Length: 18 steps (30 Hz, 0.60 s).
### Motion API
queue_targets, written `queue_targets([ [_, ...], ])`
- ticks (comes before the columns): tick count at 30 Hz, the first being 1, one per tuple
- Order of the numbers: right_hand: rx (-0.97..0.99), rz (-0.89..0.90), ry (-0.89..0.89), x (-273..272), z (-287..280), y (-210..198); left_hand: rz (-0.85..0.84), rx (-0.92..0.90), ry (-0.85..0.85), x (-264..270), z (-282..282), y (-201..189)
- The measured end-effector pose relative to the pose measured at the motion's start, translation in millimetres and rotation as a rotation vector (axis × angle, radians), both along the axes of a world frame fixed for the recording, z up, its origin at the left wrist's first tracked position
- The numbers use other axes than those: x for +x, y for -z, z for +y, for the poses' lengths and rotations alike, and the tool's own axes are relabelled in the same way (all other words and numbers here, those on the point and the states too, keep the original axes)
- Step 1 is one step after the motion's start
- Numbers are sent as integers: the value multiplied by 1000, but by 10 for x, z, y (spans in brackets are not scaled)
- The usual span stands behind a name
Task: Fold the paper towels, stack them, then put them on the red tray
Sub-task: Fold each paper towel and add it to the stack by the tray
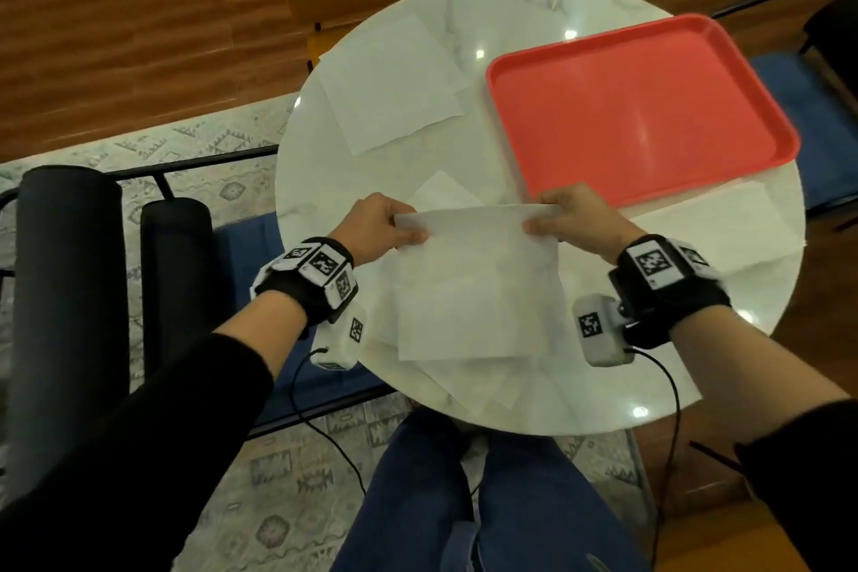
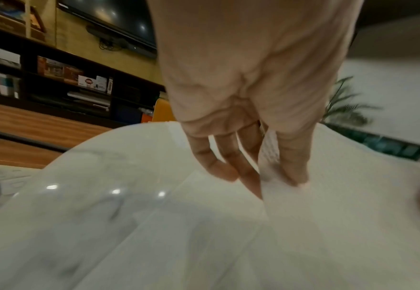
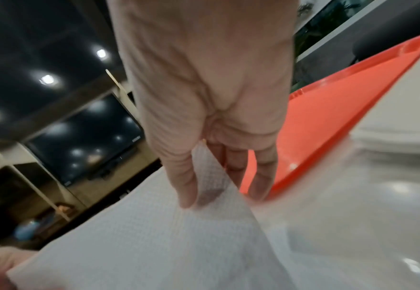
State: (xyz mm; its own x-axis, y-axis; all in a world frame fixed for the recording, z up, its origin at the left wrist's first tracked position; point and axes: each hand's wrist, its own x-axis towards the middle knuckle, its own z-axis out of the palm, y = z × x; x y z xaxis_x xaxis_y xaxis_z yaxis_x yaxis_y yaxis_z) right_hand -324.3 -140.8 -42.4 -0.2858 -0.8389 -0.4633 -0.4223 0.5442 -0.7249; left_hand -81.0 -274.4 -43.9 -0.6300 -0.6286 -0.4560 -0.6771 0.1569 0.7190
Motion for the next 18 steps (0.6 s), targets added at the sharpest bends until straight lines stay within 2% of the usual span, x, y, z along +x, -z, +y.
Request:
queue_targets([
  [4,-8,146,68,69,52,205,-26,-61,-94,10,93,336],
  [7,-124,119,104,129,203,233,51,-145,-118,87,223,446],
  [10,-231,145,109,198,465,265,159,-313,5,212,399,462],
  [13,-312,241,27,281,747,345,192,-461,123,370,545,548],
  [16,-336,382,-118,325,946,501,100,-548,237,485,657,649],
  [18,-219,462,-217,359,1017,562,12,-566,292,527,733,676],
])
